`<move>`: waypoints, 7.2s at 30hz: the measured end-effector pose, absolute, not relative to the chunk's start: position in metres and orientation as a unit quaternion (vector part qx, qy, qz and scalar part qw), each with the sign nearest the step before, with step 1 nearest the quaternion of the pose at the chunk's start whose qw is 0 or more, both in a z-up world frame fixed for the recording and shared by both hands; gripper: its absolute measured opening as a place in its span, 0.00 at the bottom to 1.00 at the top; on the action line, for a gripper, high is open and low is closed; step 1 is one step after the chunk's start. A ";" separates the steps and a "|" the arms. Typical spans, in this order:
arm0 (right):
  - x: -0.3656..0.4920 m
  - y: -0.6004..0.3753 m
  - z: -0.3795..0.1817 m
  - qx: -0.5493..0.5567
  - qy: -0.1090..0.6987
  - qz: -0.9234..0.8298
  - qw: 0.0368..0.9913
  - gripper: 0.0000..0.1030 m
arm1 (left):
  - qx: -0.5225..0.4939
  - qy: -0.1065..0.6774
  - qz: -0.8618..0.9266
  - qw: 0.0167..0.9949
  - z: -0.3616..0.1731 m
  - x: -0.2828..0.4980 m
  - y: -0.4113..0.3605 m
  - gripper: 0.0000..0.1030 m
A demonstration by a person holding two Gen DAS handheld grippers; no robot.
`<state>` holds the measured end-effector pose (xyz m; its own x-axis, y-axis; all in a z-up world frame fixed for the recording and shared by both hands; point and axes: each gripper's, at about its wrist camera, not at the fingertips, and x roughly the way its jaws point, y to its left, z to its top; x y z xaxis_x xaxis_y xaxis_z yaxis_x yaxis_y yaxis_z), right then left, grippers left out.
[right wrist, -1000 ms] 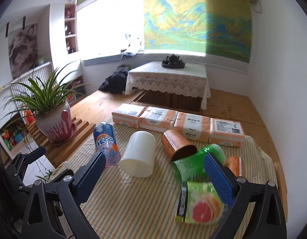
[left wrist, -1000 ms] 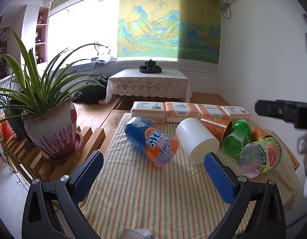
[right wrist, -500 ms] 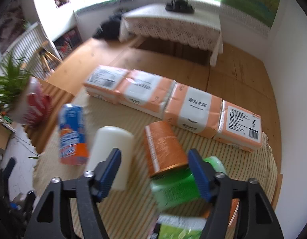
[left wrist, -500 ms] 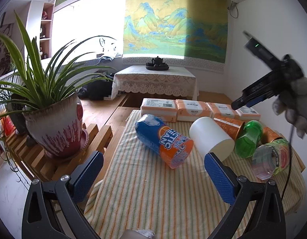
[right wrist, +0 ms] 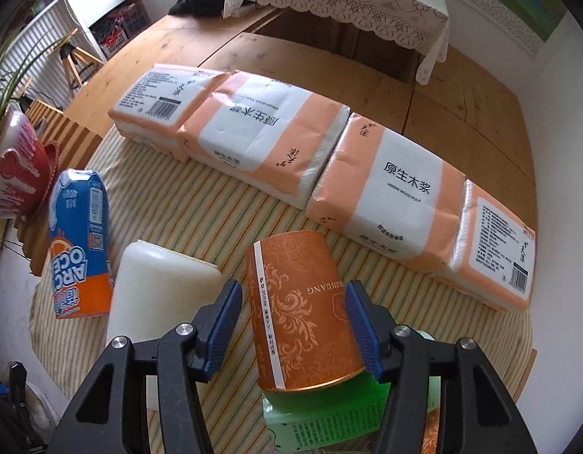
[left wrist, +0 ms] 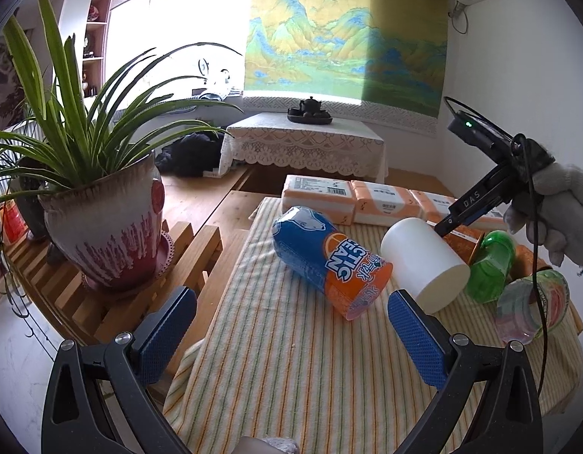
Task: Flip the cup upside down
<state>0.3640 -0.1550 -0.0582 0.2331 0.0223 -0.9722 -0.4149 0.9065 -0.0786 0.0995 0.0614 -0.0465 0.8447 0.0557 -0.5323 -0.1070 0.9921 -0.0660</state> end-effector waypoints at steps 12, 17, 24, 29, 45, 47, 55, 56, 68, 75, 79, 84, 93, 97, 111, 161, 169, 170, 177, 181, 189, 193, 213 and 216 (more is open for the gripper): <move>0.372 -0.140 -0.071 -0.196 0.606 0.132 0.760 0.52 | -0.050 0.277 0.045 0.959 -0.046 0.098 0.064 1.00; 0.370 -0.128 -0.078 -0.234 0.603 0.129 0.752 0.54 | -0.053 0.277 0.050 0.958 -0.046 0.096 0.069 1.00; 0.359 -0.121 -0.070 -0.257 0.584 0.128 0.760 0.53 | -0.057 0.278 0.052 0.958 -0.045 0.095 0.071 1.00; 0.352 -0.119 -0.046 -0.256 0.559 0.131 0.778 0.53 | -0.054 0.277 0.049 0.958 -0.044 0.093 0.067 1.00; 0.222 -0.083 0.030 -0.304 0.479 0.254 0.784 0.53 | -0.084 0.304 0.050 0.948 -0.035 0.071 0.084 1.00; 0.206 -0.076 0.020 -0.311 0.481 0.265 0.775 0.53 | -0.092 0.314 0.045 0.944 -0.039 0.065 0.089 1.00; 0.177 -0.051 -0.038 -0.352 0.501 0.279 0.740 0.53 | -0.110 0.329 0.044 0.937 -0.045 0.040 0.103 1.00; 0.176 -0.047 -0.045 -0.358 0.502 0.279 0.736 0.53 | -0.111 0.328 0.045 0.937 -0.044 0.038 0.104 1.00; 0.165 -0.026 -0.071 -0.383 0.485 0.293 0.730 0.63 | -0.130 0.334 0.051 0.932 -0.045 0.030 0.115 1.00; 0.157 -0.039 -0.040 -0.348 0.454 0.300 0.764 0.66 | -0.164 0.363 0.036 0.917 -0.052 0.042 0.110 1.00; 0.151 -0.068 -0.017 -0.290 0.437 0.279 0.804 0.67 | -0.240 0.402 -0.009 0.884 -0.064 0.059 0.105 1.00; 0.126 -0.122 0.003 -0.220 0.407 0.241 0.853 0.68 | -0.356 0.418 -0.009 0.835 -0.077 0.073 0.102 1.00; 0.068 -0.197 0.003 -0.160 0.380 0.181 0.893 0.69 | -0.464 0.452 -0.004 0.762 -0.101 0.104 0.063 0.99; 0.051 -0.222 -0.001 -0.126 0.380 0.170 0.901 0.69 | -0.480 0.466 0.003 0.743 -0.114 0.120 0.048 0.95; 0.038 -0.253 -0.014 -0.102 0.382 0.150 0.906 0.69 | -0.452 0.466 0.019 0.760 -0.117 0.157 0.030 0.70; 0.030 -0.279 -0.028 0.002 0.308 0.027 0.951 0.69 | 0.090 0.277 -0.130 0.948 -0.053 0.125 -0.143 0.63; 0.031 -0.280 -0.029 0.004 0.308 0.025 0.951 0.69 | 0.076 0.277 -0.136 0.948 -0.053 0.125 -0.136 0.63; 0.031 -0.280 -0.029 0.004 0.308 0.025 0.951 0.69 | 0.076 0.278 -0.137 0.948 -0.053 0.125 -0.136 0.63; 0.030 -0.280 -0.030 0.007 0.307 0.024 0.951 0.69 | 0.076 0.275 -0.140 0.948 -0.053 0.124 -0.134 0.63; 0.031 -0.281 -0.032 0.009 0.309 0.024 0.951 0.69 | 0.082 0.281 -0.145 0.945 -0.057 0.124 -0.135 0.66; 0.031 -0.279 -0.033 0.008 0.311 0.026 0.950 0.69 | 0.083 0.274 -0.155 0.945 -0.057 0.117 -0.133 0.93; 0.033 -0.277 -0.034 0.011 0.313 0.027 0.949 0.69 | 0.078 0.273 -0.152 0.947 -0.053 0.114 -0.130 0.94; 0.031 -0.221 -0.015 -0.018 0.273 0.047 0.961 0.88 | 0.046 0.248 -0.073 0.965 0.005 0.045 -0.046 0.99; 0.032 -0.209 -0.018 -0.028 0.268 0.051 0.962 0.89 | 0.039 0.252 -0.059 0.965 0.003 0.035 -0.032 0.99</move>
<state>0.0315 -0.2092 -0.0180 0.8516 0.0832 -0.5176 -0.1132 0.9932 -0.0267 0.0348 -0.0321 0.0029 0.8664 -0.0943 -0.4904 0.1338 0.9899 0.0460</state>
